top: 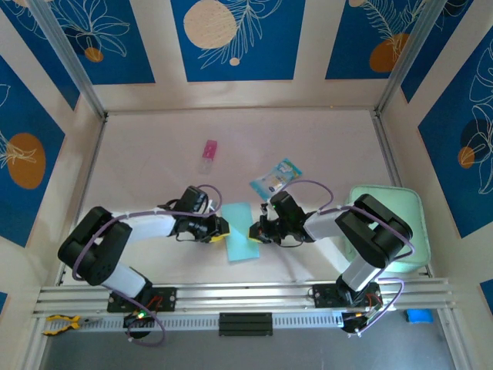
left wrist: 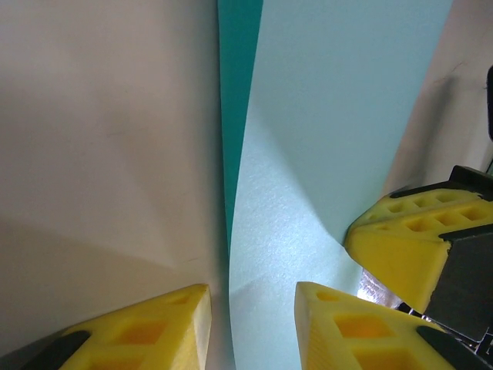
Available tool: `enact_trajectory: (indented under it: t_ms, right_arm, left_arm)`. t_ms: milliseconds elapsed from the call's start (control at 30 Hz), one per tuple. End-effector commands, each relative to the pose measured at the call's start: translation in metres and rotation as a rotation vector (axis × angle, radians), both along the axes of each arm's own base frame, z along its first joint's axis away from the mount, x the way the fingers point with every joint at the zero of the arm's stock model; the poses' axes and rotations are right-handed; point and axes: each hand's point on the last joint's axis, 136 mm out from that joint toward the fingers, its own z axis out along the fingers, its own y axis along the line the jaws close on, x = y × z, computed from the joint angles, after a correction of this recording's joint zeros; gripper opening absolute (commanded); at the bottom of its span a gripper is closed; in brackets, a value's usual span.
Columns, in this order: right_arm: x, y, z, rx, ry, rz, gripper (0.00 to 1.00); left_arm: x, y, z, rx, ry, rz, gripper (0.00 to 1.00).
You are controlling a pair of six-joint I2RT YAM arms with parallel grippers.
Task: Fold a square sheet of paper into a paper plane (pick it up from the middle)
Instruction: Perform the third fold on the triangle at the bottom-center of the table.
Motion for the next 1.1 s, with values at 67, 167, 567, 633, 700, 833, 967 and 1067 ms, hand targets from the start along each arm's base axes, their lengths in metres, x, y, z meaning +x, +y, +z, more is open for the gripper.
enact_trajectory:
  t_ms: [67,167,567,633,700,833,967,1067]
  right_arm:
    - [-0.0146,-0.0158,-0.0254,-0.099,0.086,-0.023,0.06]
    - [-0.0146,-0.0161,-0.0251,-0.099,0.086,-0.025,0.06]
    - [-0.0146,-0.0158,-0.0250,-0.099,0.080,-0.025,0.06]
    - [-0.0146,-0.0164,-0.0258,-0.102,0.079,-0.027,0.06]
    - [-0.0144,-0.0163,-0.0259,-0.102,0.079,-0.027,0.06]
    - [-0.0139,-0.0163,-0.0255,-0.102,0.078,-0.029,0.07]
    - [-0.0136,-0.0167,-0.0254,-0.105,0.076,-0.031,0.07]
    - [-0.0135,-0.0165,-0.0248,-0.104,0.073,-0.030,0.07]
  left_arm:
    - [0.0033,-0.0111,0.0026,-0.026,0.003,-0.020,0.34]
    - [0.0037,-0.0124,0.0019,-0.027,0.005,-0.023,0.31]
    - [0.0041,-0.0109,0.0037,-0.027,-0.007,-0.014,0.27]
    - [0.0035,-0.0108,0.0036,-0.030,-0.005,-0.012,0.27]
    - [0.0033,-0.0114,0.0039,-0.035,-0.006,-0.013,0.26]
    - [0.0035,-0.0128,0.0040,-0.044,-0.005,-0.012,0.26]
    - [0.0036,-0.0120,0.0039,-0.041,-0.007,-0.009,0.26]
    - [0.0043,-0.0115,0.0052,-0.040,-0.012,-0.005,0.26]
